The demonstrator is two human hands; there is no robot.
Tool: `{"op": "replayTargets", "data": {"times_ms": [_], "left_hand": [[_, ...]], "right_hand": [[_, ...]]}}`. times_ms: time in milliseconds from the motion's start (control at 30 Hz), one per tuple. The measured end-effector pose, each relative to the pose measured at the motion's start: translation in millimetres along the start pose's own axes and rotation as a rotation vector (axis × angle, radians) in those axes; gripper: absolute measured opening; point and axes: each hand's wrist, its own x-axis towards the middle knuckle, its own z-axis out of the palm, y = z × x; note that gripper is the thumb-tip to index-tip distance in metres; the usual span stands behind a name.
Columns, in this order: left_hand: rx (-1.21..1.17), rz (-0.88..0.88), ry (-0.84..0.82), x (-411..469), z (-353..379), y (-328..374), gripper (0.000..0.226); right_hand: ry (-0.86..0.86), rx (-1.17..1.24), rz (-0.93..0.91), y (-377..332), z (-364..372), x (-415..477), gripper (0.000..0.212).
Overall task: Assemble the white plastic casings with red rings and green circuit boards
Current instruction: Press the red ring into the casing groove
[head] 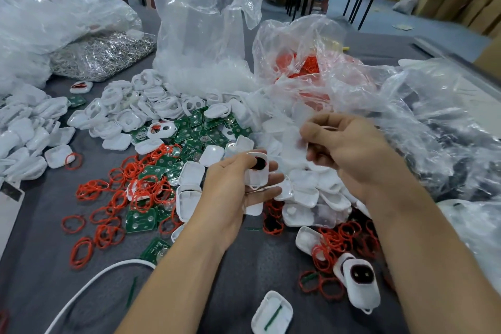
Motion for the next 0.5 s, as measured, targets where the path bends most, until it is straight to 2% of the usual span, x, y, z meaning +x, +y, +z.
{"op": "replayTargets", "data": {"times_ms": [200, 333, 500], "left_hand": [[-0.020, -0.098, -0.114, -5.0, 5.8, 0.2, 0.029], [-0.054, -0.145, -0.117, -7.1, 7.6, 1.0, 0.043], [-0.099, -0.162, -0.108, -6.6, 10.6, 0.8, 0.046]], "right_hand": [[-0.106, -0.109, -0.046, 10.1, 9.2, -14.1, 0.013], [-0.067, -0.196, -0.075, 20.0, 15.0, -13.5, 0.025], [-0.047, -0.271, -0.091, 27.6, 21.9, -13.1, 0.018]]}}
